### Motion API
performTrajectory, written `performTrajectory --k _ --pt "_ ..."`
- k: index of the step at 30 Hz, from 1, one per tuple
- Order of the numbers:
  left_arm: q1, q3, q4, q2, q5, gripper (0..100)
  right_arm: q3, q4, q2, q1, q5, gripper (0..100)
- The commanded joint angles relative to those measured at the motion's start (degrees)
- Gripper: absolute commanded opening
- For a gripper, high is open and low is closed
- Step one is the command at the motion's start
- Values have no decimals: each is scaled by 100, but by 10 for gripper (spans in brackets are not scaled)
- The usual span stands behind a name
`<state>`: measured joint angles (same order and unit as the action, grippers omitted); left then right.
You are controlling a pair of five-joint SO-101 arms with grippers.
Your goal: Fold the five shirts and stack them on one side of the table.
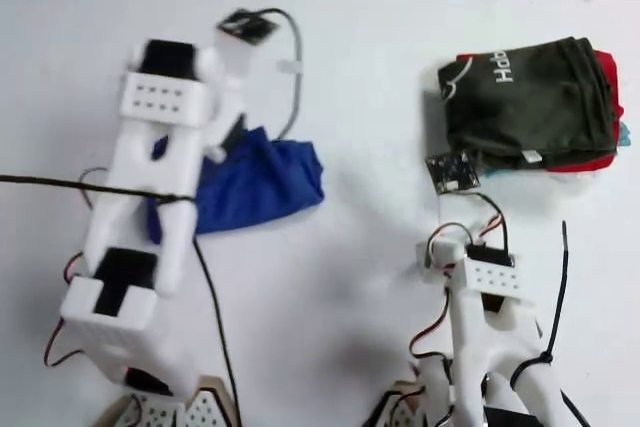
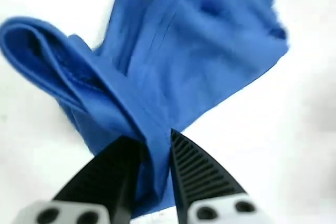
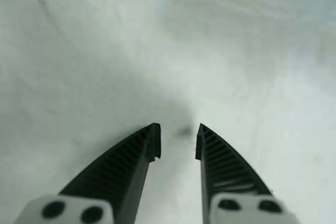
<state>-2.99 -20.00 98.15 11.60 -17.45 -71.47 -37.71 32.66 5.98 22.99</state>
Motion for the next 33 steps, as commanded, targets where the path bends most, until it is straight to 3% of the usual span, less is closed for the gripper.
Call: performTrajectory --k 1,11,18,25,30,33 --pt "-352 -180 -563 -114 18 24 35 75 -13 13 -35 116" --pt "-1090 -338 -1424 1178 44 30 9 110 -13 13 -35 116" --pt "-923 -1587 -747 1204 44 296 9 110 -13 13 -35 116" --pt "44 -2360 378 1266 -18 202 9 110 -13 13 -35 116" --pt "237 -1253 9 1275 -492 20 9 110 -13 13 -35 116" --pt "53 -303 -765 1266 -492 41 9 110 -13 13 -35 116"
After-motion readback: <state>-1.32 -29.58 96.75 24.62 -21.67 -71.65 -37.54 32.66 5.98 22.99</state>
